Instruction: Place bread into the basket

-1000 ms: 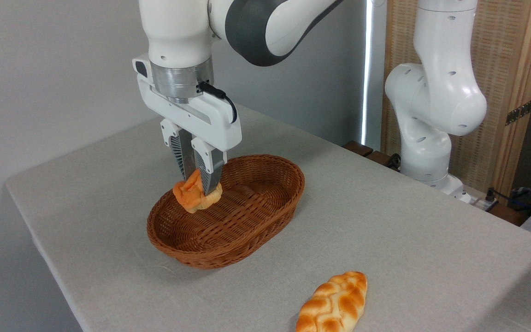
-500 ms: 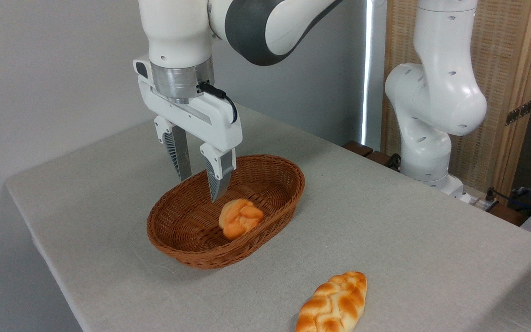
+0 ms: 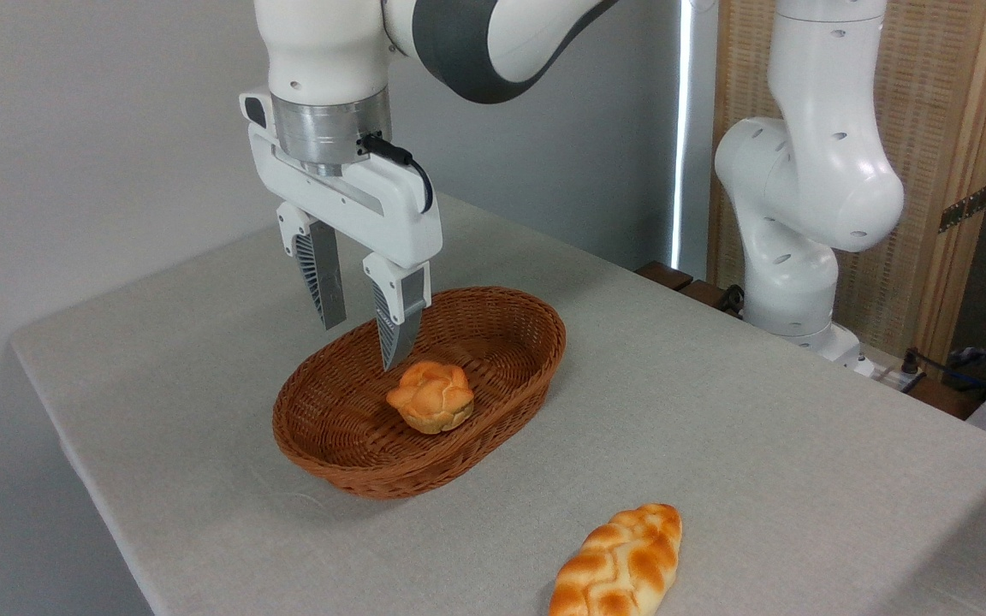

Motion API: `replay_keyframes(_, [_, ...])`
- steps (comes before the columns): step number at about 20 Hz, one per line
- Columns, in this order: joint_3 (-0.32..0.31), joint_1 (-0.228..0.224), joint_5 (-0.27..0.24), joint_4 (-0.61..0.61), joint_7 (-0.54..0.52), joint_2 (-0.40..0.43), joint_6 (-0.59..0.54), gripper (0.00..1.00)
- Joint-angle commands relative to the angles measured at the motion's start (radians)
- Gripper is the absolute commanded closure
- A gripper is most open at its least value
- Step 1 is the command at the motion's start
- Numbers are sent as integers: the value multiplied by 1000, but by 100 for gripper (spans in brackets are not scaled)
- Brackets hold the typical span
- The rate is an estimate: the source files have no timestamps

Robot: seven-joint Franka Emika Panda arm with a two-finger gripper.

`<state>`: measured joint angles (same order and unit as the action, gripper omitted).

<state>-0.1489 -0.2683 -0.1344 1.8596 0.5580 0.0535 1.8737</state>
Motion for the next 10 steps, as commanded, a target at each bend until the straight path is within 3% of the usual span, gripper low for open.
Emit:
replay_keyframes(1, [-3, -6, 27, -29, 2, 3, -2, 0])
replay_keyframes(6, [-14, 1, 29, -72, -3, 3, -30, 0])
replay_keyframes(10, [-43, 6, 36, -155, 2, 0, -159, 0])
